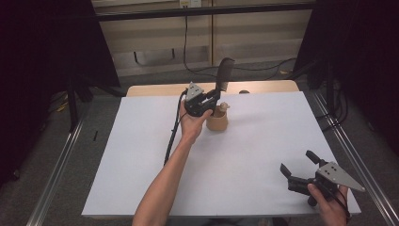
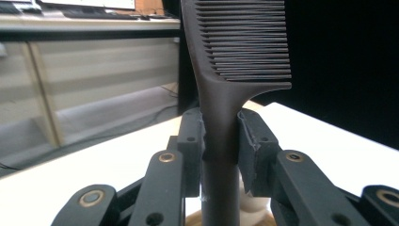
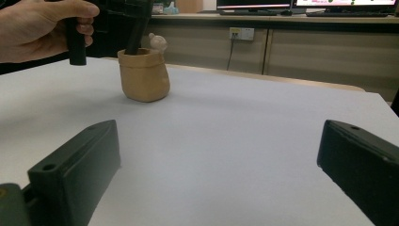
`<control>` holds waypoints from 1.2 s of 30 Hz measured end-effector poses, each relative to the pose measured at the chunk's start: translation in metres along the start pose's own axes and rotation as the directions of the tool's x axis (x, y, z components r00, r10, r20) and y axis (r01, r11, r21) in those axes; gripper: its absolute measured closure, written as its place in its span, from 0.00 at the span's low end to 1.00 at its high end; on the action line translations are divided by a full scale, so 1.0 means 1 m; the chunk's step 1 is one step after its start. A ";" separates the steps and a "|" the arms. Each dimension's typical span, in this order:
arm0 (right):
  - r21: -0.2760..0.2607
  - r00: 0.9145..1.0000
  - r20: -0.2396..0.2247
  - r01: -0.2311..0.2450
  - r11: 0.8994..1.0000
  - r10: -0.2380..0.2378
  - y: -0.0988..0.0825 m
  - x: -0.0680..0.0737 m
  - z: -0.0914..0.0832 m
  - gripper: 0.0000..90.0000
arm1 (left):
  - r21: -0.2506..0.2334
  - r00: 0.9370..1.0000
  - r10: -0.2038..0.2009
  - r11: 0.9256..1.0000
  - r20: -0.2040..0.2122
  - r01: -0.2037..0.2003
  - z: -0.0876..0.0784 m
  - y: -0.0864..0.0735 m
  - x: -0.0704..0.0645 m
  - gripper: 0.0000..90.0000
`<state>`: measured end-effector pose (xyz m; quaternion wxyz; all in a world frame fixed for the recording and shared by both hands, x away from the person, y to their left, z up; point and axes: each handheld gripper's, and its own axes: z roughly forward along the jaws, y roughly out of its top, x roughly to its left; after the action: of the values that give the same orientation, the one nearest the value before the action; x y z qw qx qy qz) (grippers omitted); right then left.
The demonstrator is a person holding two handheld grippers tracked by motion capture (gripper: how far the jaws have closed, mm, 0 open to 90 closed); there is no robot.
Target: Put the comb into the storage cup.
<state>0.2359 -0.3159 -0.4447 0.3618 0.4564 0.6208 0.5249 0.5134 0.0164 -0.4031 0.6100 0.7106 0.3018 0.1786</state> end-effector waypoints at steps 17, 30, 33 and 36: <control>0.002 1.000 0.002 0.007 1.000 -0.007 0.000 0.000 0.000 0.00 | 0.041 0.999 0.048 0.998 -0.002 -0.048 -0.004 -0.006 -0.003 0.81; 0.002 1.000 0.000 0.007 1.000 -0.007 0.000 0.001 0.000 0.00 | 0.052 0.999 0.050 0.997 0.003 -0.050 -0.006 -0.009 -0.006 0.81; 0.002 1.000 0.000 0.006 1.000 -0.006 0.000 0.002 0.001 0.00 | 0.060 0.999 0.045 0.997 0.007 -0.045 -0.006 -0.010 -0.006 0.81; 0.002 1.000 -0.001 0.006 1.000 -0.006 0.000 0.002 0.001 0.00 | 0.070 0.999 0.042 0.997 -0.005 -0.041 -0.006 -0.014 -0.006 0.81</control>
<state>0.2361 -0.3140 -0.4446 0.3626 0.4546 0.6229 0.5234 0.5022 0.0181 -0.4145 0.5799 0.7370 0.2950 0.1830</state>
